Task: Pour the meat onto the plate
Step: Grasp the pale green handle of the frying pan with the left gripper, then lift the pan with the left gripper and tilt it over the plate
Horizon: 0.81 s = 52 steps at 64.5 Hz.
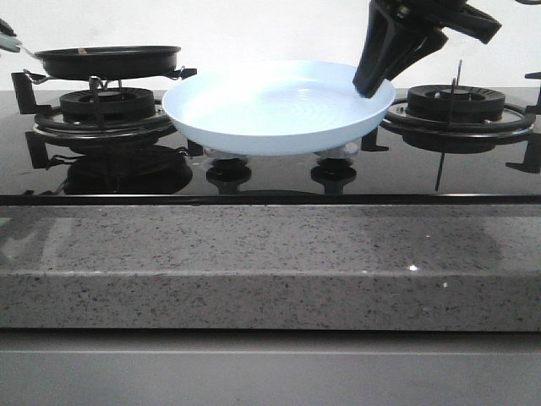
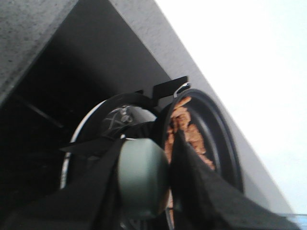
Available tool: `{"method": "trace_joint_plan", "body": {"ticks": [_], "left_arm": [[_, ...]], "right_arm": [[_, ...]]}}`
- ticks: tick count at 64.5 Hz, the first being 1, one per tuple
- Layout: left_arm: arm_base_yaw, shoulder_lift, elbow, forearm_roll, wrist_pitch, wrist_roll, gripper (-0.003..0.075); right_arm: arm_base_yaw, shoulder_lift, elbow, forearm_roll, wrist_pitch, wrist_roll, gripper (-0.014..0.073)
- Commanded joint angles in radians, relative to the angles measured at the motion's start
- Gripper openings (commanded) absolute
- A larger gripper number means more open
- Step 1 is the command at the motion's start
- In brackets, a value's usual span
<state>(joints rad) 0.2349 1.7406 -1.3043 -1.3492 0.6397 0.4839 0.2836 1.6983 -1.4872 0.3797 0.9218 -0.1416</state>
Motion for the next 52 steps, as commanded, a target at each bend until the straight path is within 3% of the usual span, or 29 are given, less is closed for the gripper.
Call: {"method": "trace_joint_plan", "body": {"ticks": [1, 13, 29, 39, 52], "left_arm": [[0.003, -0.042, -0.03, -0.015, 0.0, 0.013, 0.0058], [0.003, -0.042, -0.03, -0.021, 0.027, 0.038, -0.002], [0.033, -0.075, -0.03, -0.15, 0.147, 0.14, -0.002], [0.031, -0.152, -0.03, -0.158, 0.154, 0.175, -0.002], [-0.051, -0.225, -0.03, -0.151, 0.177, 0.206, -0.002]], "right_arm": [[-0.003, -0.054, -0.021, 0.035, -0.031, -0.009, -0.006], [-0.003, -0.054, -0.021, 0.035, -0.031, -0.009, -0.006], [-0.003, -0.054, -0.021, 0.035, -0.031, -0.009, -0.006], [-0.003, -0.054, -0.021, 0.035, -0.031, -0.009, -0.006], [-0.003, -0.054, -0.021, 0.035, -0.031, -0.009, -0.006]]}}
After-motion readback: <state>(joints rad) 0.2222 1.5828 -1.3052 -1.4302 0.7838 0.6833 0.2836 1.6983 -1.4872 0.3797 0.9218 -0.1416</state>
